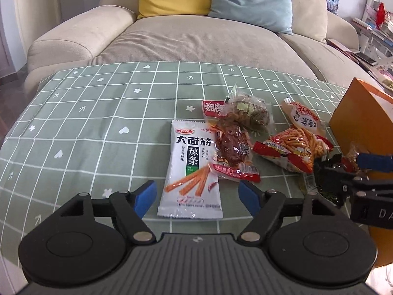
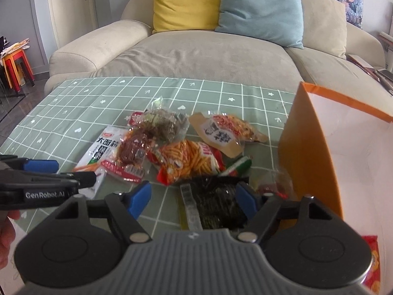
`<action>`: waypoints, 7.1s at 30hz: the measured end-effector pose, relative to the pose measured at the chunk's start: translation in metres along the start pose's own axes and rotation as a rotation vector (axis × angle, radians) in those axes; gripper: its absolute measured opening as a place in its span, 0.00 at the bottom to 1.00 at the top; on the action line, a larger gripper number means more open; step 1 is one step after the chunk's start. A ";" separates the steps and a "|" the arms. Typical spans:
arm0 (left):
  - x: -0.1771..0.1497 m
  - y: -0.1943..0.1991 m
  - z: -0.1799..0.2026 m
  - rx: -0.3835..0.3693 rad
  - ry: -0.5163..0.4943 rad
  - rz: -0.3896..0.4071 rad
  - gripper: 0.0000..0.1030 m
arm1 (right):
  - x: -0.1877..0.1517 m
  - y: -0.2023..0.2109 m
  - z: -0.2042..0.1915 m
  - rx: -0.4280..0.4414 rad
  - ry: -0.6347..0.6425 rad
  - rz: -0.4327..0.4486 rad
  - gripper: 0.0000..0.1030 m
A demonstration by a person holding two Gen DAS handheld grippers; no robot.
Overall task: Organize snacks
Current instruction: 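Grasp the white spicy-strip packet with the left tool while the right tool grasps the orange fries bag, then lift both held packets off the table and carry them over the box, then lower the spicy-strip packet into the box with the left tool while the right tool lowers the fries bag in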
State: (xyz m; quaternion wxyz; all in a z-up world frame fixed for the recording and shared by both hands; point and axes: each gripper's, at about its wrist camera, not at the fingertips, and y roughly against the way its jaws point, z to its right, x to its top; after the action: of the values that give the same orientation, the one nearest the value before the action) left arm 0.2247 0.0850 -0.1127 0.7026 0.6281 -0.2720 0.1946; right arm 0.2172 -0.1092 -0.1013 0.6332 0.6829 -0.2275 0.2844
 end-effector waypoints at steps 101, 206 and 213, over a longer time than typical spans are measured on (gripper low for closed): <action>-0.082 0.069 0.046 -0.096 -0.122 -0.107 0.53 | -0.085 0.059 0.013 0.181 -0.057 -0.176 0.48; 0.105 0.035 0.268 -0.098 -0.190 -0.200 0.73 | -0.002 0.022 0.213 0.024 0.196 -0.322 0.50; 0.099 0.051 0.249 -0.087 -0.187 -0.152 0.73 | 0.002 0.034 0.204 -0.072 0.225 -0.304 0.77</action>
State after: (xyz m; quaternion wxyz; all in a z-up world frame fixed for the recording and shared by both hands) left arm 0.2358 -0.1607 0.0051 0.7132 0.6314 -0.2964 0.0694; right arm 0.2161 -0.3153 -0.0822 0.7143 0.6503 -0.0597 0.2516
